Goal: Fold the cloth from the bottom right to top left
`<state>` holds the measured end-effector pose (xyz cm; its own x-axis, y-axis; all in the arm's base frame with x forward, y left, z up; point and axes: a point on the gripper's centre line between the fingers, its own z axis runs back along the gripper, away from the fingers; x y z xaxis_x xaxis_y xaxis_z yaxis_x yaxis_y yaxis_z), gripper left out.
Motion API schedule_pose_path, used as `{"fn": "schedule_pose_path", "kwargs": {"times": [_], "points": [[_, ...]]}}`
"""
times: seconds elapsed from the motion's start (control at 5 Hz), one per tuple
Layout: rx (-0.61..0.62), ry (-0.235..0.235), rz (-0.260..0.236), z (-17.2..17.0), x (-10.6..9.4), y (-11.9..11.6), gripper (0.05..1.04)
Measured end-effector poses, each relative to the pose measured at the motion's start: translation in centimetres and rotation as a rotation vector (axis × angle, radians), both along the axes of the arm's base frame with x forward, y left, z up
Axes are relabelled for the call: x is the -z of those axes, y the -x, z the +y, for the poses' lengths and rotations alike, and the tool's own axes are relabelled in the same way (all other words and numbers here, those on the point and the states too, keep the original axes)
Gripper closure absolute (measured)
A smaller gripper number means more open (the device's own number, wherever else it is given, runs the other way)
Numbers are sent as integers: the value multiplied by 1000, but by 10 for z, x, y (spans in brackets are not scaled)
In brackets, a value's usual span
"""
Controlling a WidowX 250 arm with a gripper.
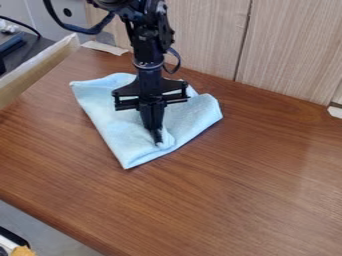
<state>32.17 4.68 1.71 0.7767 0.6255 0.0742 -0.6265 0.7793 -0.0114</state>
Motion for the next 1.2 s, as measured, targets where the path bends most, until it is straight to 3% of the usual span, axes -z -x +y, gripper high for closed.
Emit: {"fn": "schedule_pose_path", "kwargs": {"times": [0.2,0.6,0.8,1.2], "points": [[-9,-11,4,2,-2,-2,847],[4,-7,7,1,1,1,273],[7,-23,24,3,-1,4,78],[19,12,-1,2,-19,5,83]]}}
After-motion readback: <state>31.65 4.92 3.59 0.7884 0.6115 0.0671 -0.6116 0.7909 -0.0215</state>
